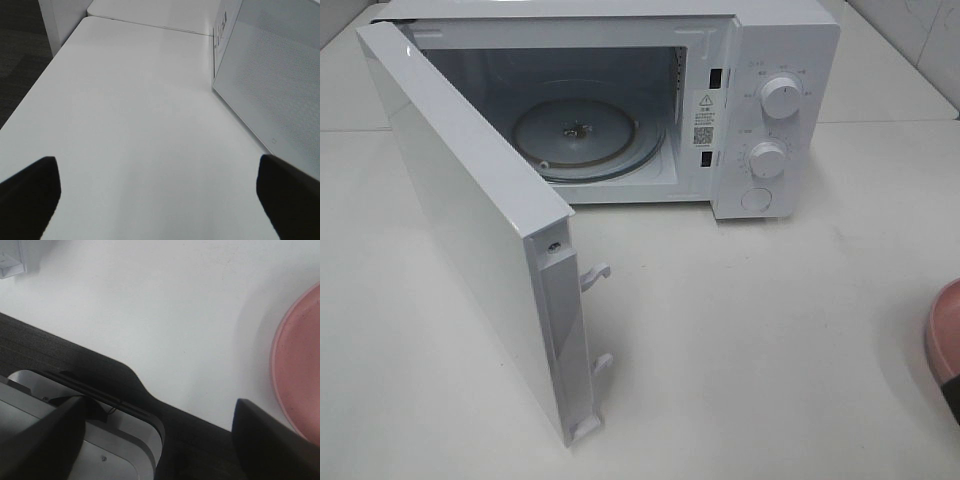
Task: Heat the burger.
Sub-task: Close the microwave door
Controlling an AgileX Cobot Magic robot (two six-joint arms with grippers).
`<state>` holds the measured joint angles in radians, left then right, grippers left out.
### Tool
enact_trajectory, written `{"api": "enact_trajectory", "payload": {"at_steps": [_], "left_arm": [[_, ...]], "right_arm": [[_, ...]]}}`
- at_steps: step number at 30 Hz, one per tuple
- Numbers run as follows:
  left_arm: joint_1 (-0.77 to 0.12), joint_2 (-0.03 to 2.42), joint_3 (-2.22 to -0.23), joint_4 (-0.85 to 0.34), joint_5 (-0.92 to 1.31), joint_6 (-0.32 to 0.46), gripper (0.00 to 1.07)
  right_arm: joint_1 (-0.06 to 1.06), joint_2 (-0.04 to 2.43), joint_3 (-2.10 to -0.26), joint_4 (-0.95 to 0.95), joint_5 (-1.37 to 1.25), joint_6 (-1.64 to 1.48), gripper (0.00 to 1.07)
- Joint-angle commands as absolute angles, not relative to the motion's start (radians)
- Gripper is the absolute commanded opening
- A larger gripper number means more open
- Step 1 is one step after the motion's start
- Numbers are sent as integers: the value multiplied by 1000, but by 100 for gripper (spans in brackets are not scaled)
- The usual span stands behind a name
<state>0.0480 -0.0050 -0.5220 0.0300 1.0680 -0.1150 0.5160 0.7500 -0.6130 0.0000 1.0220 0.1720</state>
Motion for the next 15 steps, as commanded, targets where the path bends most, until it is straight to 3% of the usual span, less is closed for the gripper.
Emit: {"api": "enact_trajectory", "payload": {"at_steps": [1, 8, 15], "left_arm": [[48, -9, -524, 29, 1066, -115, 100], [48, -9, -524, 29, 1066, -115, 100], [48, -9, -524, 29, 1066, -115, 100]], "right_arm": [[515, 620, -605, -8, 1069, 183, 76], [482, 379, -548, -23, 1063, 185, 76], [267, 93, -525, -30, 1041, 174, 76]]}}
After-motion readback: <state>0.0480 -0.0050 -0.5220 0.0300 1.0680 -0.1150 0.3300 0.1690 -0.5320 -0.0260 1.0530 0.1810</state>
